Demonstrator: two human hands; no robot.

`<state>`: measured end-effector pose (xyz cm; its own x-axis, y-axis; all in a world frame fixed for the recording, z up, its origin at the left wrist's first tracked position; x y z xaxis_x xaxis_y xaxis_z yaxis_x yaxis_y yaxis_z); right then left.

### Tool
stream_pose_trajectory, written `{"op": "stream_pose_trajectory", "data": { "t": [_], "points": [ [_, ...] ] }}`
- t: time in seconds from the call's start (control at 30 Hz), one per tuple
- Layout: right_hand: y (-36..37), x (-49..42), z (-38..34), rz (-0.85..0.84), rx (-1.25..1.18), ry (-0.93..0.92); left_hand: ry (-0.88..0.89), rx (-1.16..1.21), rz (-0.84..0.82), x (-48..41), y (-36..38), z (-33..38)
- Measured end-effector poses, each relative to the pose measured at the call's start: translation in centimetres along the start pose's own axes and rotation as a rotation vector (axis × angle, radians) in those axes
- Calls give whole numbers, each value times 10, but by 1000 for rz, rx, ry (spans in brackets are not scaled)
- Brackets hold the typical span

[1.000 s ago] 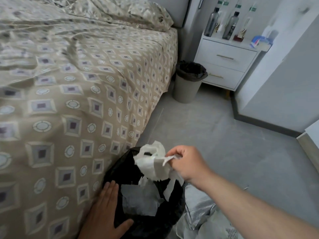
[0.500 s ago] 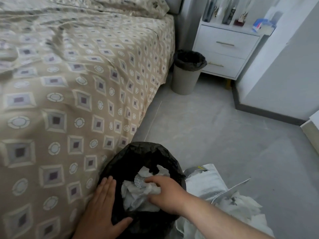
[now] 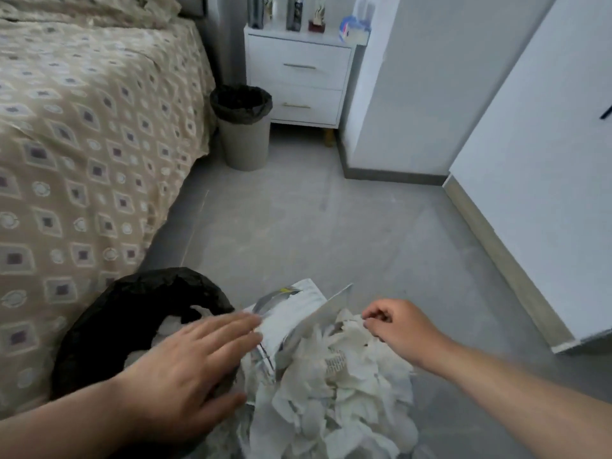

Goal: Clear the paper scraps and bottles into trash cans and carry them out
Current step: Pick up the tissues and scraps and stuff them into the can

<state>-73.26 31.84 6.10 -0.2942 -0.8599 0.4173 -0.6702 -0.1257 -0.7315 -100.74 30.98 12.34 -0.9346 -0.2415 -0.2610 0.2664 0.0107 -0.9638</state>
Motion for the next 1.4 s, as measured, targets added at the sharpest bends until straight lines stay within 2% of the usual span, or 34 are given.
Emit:
{"op": "stream_pose_trajectory", "data": {
  "t": [0.1,0.17,0.23,0.43,0.57,0.7,0.77,0.83,0.93,1.03,1.17,1.3,1.4],
  "points": [
    [-2,-15,62,-6,53,110,289,70,-117,-45,62,51],
    [5,-24,91,-24,116,131,352,107,-199,-65,119,68],
    [16,-31,114,-65,151,148,212,111,-234,-80,169,59],
    [53,-49,142,-120,177,159,-471,66,-217,-72,235,-29],
    [81,-54,136,-109,267,104,-632,116,-284,-53,270,-49],
    [100,-56,123,-92,247,71,-831,293,-254,-38,285,-55],
    [111,-55,109,-96,273,17,-836,323,-270,-36,291,-54],
    [127,-56,90,-107,285,-33,-843,329,-371,-29,302,-52],
    [163,-64,71,-166,200,44,-846,369,-432,-22,315,-47],
    [195,-79,69,-200,125,188,-839,443,-373,-22,318,-43],
    [204,-95,77,-90,21,257,-852,482,-284,-20,316,-48],
    [194,-94,84,-64,-41,227,-931,506,-137,-15,309,-60],
    [176,-96,100,-37,-24,228,-1014,430,-127,-10,306,-70]
  ]
}}
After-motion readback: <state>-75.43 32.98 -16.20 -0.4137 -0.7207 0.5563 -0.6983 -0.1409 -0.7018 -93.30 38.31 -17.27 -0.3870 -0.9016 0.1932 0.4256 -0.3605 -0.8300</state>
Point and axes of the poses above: each hand's wrist, its own x-axis away from the middle knuckle, its own y-axis out of the palm, z = x × y, the point moved 9 cm from there along -x, towards the middle knuckle, and after that the axes turned 12 degrees about y, right-handed, at the moved point
